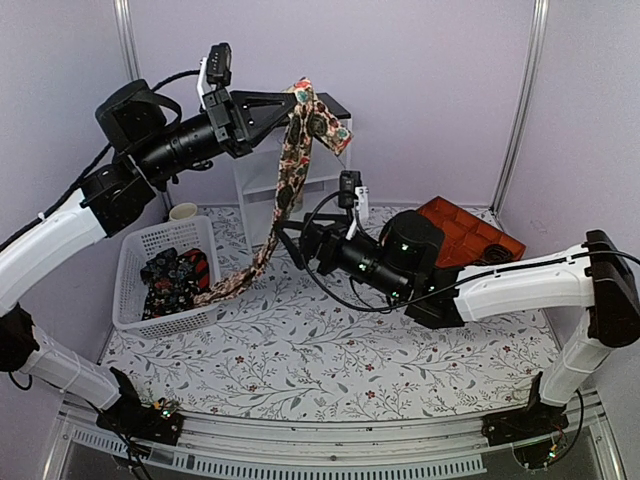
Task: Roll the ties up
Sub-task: Place the tie at the center of the board.
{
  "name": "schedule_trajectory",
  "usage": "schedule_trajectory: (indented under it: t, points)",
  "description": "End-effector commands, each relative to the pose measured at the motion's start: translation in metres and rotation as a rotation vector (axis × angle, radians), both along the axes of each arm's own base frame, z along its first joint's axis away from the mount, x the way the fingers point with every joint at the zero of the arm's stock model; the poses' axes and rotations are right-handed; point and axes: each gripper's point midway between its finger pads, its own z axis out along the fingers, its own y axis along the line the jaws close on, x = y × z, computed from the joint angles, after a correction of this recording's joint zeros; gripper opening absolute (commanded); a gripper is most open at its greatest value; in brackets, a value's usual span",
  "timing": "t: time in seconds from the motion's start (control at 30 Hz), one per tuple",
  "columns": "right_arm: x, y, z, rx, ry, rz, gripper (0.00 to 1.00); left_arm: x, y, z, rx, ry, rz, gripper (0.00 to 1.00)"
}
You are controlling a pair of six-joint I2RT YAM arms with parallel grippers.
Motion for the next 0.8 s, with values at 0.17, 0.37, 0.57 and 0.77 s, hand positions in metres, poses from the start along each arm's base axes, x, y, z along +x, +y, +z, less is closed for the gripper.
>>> schedule_trajectory:
  t: [0.17,0.37,0.57,0.77]
  points:
    - [0.005,0.055,-0.018,0.054,0.013,-0.022,0.96,0.0,0.011,0.034,-0.094,-0.046,0.061,0.0]
    - [0.04,0.038,-0.038,-0.037,0.063,-0.25,0.33,0.0,0.023,0.033,-0.09,-0.038,0.118,0.0]
    - [0.035,-0.058,-0.039,-0.181,0.063,-0.444,0.0,0.019,0.062,0.01,-0.004,0.006,0.375,0.0]
    - [-0.014,-0.12,-0.033,-0.448,0.178,-0.306,0.0,0.03,0.083,-0.049,0.139,0.141,0.512,0.0]
